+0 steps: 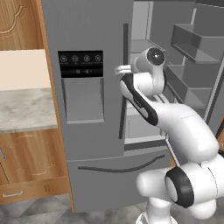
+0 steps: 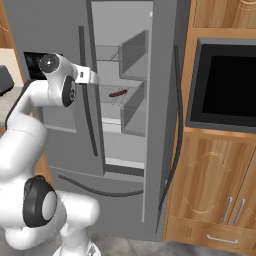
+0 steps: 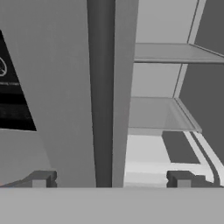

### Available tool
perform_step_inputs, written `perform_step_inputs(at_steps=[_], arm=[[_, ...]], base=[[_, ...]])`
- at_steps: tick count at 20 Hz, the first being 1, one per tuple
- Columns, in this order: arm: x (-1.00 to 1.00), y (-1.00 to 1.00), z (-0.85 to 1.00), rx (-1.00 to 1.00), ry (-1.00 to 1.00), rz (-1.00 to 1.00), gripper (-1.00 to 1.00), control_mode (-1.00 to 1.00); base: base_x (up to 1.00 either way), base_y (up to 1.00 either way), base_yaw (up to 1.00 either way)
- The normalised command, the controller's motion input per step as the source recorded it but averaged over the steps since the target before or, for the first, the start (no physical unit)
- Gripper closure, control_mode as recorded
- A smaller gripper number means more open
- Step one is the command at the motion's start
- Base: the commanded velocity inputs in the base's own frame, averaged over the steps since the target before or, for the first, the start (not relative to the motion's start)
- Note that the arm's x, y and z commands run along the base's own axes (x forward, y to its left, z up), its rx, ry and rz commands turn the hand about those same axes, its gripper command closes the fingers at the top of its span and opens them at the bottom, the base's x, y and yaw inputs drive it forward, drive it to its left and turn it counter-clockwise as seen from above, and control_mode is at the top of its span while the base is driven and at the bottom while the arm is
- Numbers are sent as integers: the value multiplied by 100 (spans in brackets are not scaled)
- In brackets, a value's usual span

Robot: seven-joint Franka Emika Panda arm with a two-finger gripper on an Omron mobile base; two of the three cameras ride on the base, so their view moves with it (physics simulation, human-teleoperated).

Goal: Move the hot dog bun to the plate on the dining table and place the condiment next to that plate. Then navigate to the fridge and take the sausage and place it on the plate as well.

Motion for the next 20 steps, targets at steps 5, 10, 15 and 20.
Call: perform_step_inputs(at_steps=[5, 10, 15, 20], arm=[[64, 3, -15, 5, 0, 0, -100, -100], [57, 2, -12, 6, 0, 0, -100, -100], [70, 11, -16, 3, 0, 0, 100, -100], [65, 9, -14, 3, 0, 0, 100, -100]], base=[[0, 0, 0], [0, 0, 0], [0, 0, 0], [0, 0, 0]])
